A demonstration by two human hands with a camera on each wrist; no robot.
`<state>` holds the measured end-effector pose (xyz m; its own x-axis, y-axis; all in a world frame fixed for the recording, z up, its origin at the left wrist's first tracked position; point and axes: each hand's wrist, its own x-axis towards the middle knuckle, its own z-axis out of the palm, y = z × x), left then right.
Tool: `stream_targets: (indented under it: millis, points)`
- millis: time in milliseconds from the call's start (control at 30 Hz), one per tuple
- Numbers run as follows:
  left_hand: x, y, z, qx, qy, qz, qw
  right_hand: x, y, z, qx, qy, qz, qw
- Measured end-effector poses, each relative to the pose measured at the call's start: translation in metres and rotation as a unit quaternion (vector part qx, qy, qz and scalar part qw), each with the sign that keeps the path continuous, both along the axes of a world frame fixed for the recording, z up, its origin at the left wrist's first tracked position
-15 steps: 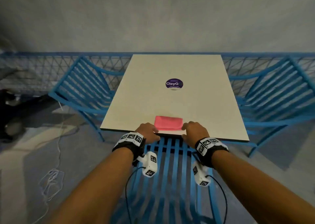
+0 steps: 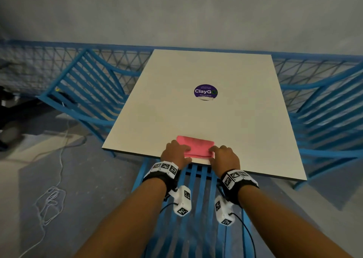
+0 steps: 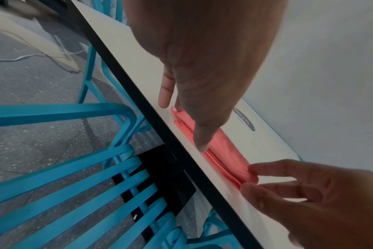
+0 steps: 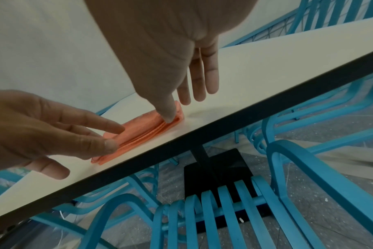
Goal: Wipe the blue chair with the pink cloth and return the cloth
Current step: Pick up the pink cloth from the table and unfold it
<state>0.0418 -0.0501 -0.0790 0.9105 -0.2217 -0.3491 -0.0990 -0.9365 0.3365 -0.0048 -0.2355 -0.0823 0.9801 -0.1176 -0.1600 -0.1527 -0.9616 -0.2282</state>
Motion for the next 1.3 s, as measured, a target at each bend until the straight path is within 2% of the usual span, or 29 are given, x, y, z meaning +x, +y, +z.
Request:
stream_targets:
  millis: [200, 300, 400, 533, 633, 800, 900, 1033, 1133, 1300]
  points:
    - [0.004, -0.009, -0.024, 0.026, -0.104, 0.004, 0.994, 0.005, -0.006, -0.02, 0.02, -0.003, 0.01, 1.0]
    - [0.007, -0.012, -0.024, 0.05, -0.137, -0.032, 0.989, 0.008, -0.003, -0.024, 0.01, -0.005, 0.014, 1.0]
    - [0.004, -0.017, -0.017, 0.11, -0.153, -0.062, 0.98, 0.01, 0.001, -0.019, 0.015, -0.011, 0.011, 1.0]
    - [0.0, -0.018, 0.006, 0.106, -0.135, -0.047, 0.984, 0.009, 0.005, 0.004, 0.029, -0.046, 0.014, 0.998]
    - [-0.005, -0.01, 0.042, 0.08, -0.071, -0.012, 0.994, 0.002, 0.005, 0.037, 0.033, -0.058, 0.031, 0.997]
    - [-0.037, 0.014, 0.13, 0.02, 0.049, 0.001, 0.999, -0.029, 0.016, 0.122, 0.043, -0.071, 0.066, 0.994]
    - [-0.075, 0.034, 0.185, -0.053, 0.069, -0.004, 0.996, -0.051, 0.029, 0.179, 0.028, -0.049, 0.098, 0.994]
    - [-0.123, 0.061, 0.238, -0.128, 0.068, -0.005, 0.989, -0.081, 0.055, 0.255, 0.001, -0.03, 0.122, 0.992]
    - [-0.162, 0.082, 0.261, -0.176, 0.031, -0.018, 0.984, -0.114, 0.082, 0.298, -0.018, -0.047, 0.149, 0.988]
    - [-0.213, 0.117, 0.263, -0.185, -0.093, -0.02, 0.978, -0.154, 0.133, 0.324, -0.012, -0.068, 0.184, 0.98]
